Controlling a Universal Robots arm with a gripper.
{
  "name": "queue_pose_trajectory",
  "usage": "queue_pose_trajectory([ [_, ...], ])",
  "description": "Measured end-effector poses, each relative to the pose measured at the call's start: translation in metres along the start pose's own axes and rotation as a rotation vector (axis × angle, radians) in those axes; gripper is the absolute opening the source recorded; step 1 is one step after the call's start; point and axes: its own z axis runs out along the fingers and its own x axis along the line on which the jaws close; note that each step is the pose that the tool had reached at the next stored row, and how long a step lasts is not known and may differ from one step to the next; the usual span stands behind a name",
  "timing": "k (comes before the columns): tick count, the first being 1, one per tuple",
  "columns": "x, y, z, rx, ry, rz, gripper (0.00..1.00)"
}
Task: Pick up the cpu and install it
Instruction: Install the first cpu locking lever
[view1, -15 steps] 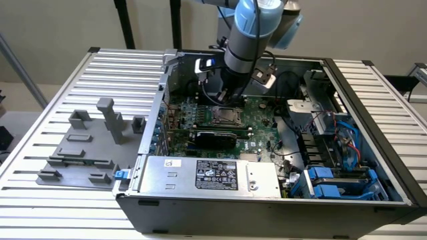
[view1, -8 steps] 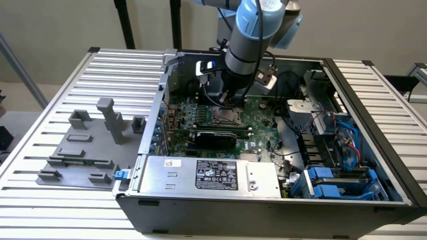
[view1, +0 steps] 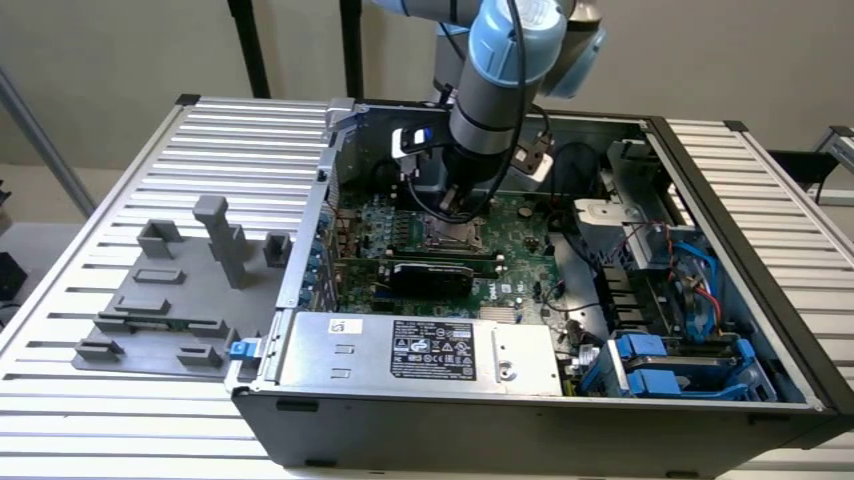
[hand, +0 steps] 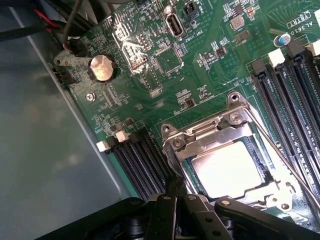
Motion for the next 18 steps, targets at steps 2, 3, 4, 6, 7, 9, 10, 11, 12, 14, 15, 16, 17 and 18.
queue_pose_trajectory([
  [2,0.0000,0.0001,0.0006,-0.0021,0.0017,-0.002,0.11],
  [3,0.0000,0.0001,0.0006,-0.0025,0.0019,-0.003,0.11],
  [4,0.0000,0.0001,0.0007,-0.0030,0.0022,-0.004,0.11],
  [6,0.0000,0.0001,0.0008,-0.0033,0.0026,-0.005,0.11],
  [7,-0.0002,0.0002,0.0008,-0.0032,0.0032,-0.006,0.11],
  [9,-0.0008,0.0006,0.0007,-0.0022,0.0044,-0.007,0.11],
  [10,-0.0013,0.0008,0.0004,-0.0016,0.0049,-0.008,0.11],
  [11,-0.0017,0.0010,0.0002,-0.0010,0.0056,-0.008,0.11],
  [12,-0.0021,0.0012,0.0001,-0.0002,0.0068,-0.008,0.11],
  [14,-0.0028,0.0016,-0.0001,0.0013,0.0093,-0.009,0.11],
  [15,-0.0030,0.0017,-0.0001,0.0020,0.0107,-0.009,0.11],
  [16,-0.0032,0.0018,0.0000,0.0026,0.0121,-0.009,0.11],
  [17,-0.0033,0.0019,0.0001,0.0030,0.0135,-0.010,0.11],
  [18,-0.0034,0.0020,0.0003,0.0033,0.0149,-0.010,0.11],
])
